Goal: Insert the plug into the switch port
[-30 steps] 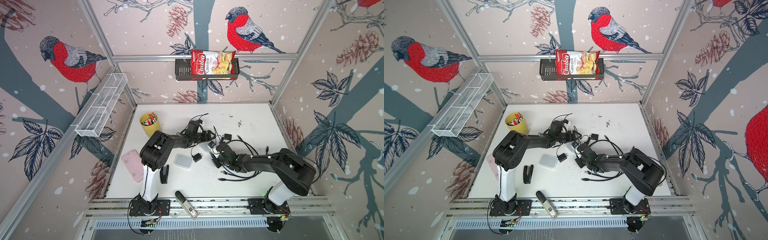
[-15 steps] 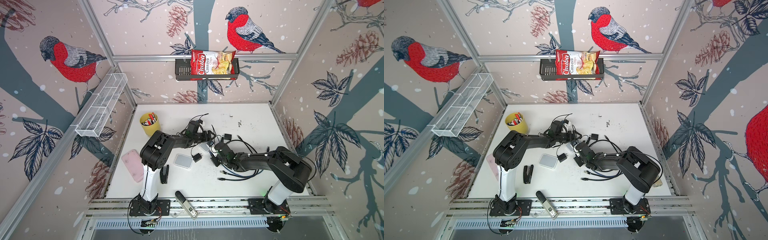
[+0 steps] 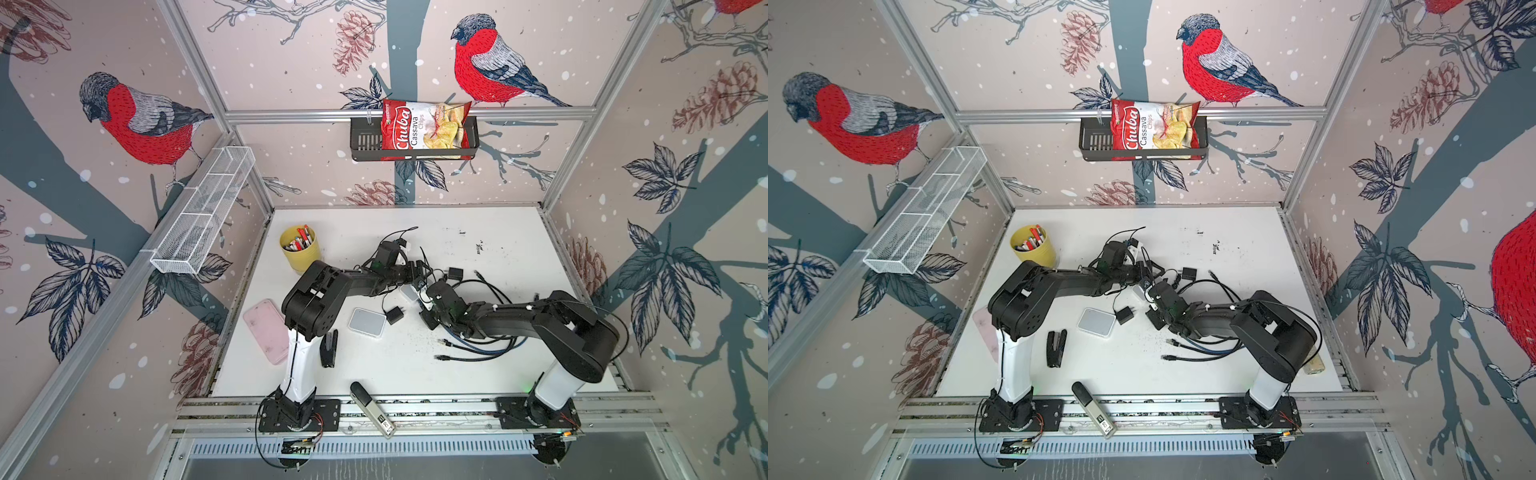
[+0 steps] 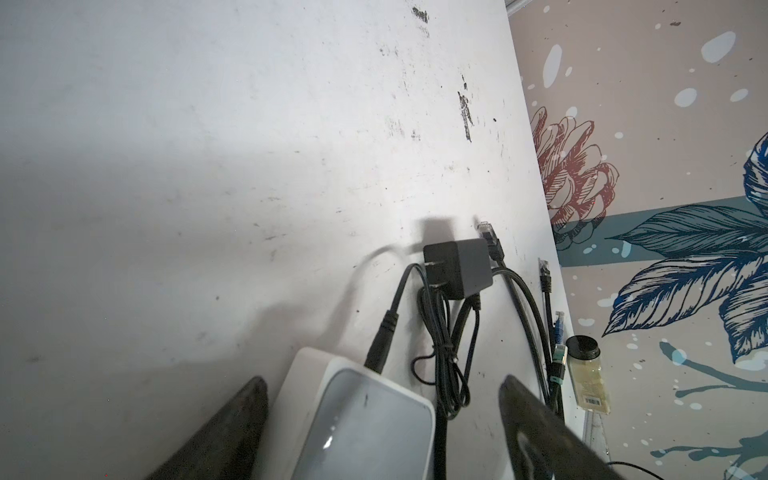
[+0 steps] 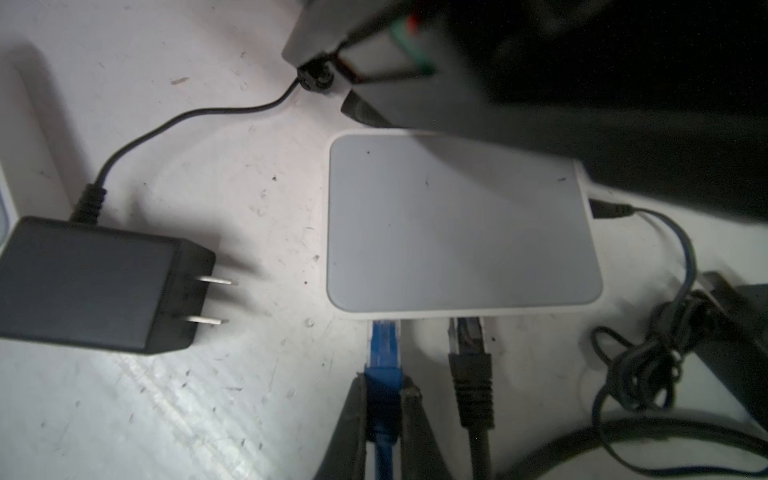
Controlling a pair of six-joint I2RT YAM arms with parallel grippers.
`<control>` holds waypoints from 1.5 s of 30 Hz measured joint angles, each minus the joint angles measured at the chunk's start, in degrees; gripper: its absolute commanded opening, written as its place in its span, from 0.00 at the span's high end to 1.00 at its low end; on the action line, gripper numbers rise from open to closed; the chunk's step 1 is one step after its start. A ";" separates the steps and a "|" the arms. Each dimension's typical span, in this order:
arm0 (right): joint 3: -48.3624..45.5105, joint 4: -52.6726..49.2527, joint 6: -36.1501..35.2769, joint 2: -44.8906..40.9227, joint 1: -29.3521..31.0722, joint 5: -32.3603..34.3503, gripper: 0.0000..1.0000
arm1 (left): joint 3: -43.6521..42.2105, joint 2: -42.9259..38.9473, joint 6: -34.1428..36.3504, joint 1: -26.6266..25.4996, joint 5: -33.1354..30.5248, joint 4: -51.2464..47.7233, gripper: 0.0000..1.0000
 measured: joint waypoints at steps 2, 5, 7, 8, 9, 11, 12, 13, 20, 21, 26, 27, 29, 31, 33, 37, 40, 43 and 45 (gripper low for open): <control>0.26 0.00 0.00 0.44 0.00 0.07 0.92 | 0.00 0.00 0.02 -0.02 -0.26 0.07 0.14; 0.50 0.26 -0.02 0.96 0.00 0.28 0.92 | 0.00 0.07 0.15 -0.09 -0.68 0.24 0.14; 0.52 0.52 -0.02 1.05 0.00 0.44 0.92 | 0.00 0.13 0.26 -0.11 -0.87 0.42 0.14; 0.55 0.61 -0.04 1.14 0.00 0.48 0.92 | 0.00 0.15 0.33 -0.11 -0.98 0.52 0.14; 0.66 0.63 -0.07 1.25 0.00 0.57 0.91 | 0.00 0.20 0.39 -0.15 -1.11 0.68 0.14; 1.11 0.59 -0.22 1.51 -0.02 0.76 0.92 | 0.00 0.22 0.42 -0.20 -1.66 0.90 0.14; 1.42 0.57 -0.24 1.75 -0.07 0.94 0.91 | 0.00 0.24 0.44 -0.22 -2.25 1.05 0.14; 1.73 0.48 -0.31 1.97 -0.07 1.07 0.92 | 0.00 0.26 0.44 -0.22 -2.45 1.11 0.14; 4.02 -0.72 -1.66 3.54 -0.66 1.55 0.92 | 0.00 0.81 1.07 -0.22 -4.48 2.80 0.14; 4.31 -0.74 -1.92 3.76 -0.76 1.53 0.92 | 0.00 0.92 1.18 -0.22 -4.87 2.97 0.14; 5.60 -1.27 -3.26 4.79 -1.18 1.49 0.92 | 0.15 1.31 1.77 -0.33 -6.25 4.15 0.14; 5.99 -1.49 -3.56 5.05 -1.31 1.40 0.91 | 0.17 1.38 1.84 -0.37 -6.69 4.37 0.14; 6.47 -1.60 -4.46 5.49 -1.49 1.18 0.91 | 0.26 1.51 2.10 -0.52 -7.41 4.59 0.14; 6.97 -1.62 -4.87 5.88 -1.55 0.87 0.91 | 0.44 1.73 2.62 -0.55 -7.93 5.03 0.14; 7.30 -1.62 -5.81 6.19 -1.77 0.63 0.91 | 0.57 1.92 3.08 -0.59 -8.15 5.51 0.14; 8.15 -1.33 -6.93 6.86 -2.01 -0.09 0.91 | 0.66 2.23 3.15 -0.63 -8.20 7.63 0.14; 8.46 0.44 -7.04 7.56 -2.32 -1.38 0.91 | 0.74 2.32 1.68 -1.36 -6.54 10.25 0.14; 8.48 1.46 -7.04 8.00 -2.56 -1.84 0.91 | 0.57 2.45 0.66 -1.36 -6.71 10.93 0.14; 8.48 1.84 -7.06 8.13 -2.60 -1.90 0.91 | 0.31 2.49 0.09 -1.36 -6.86 11.67 0.14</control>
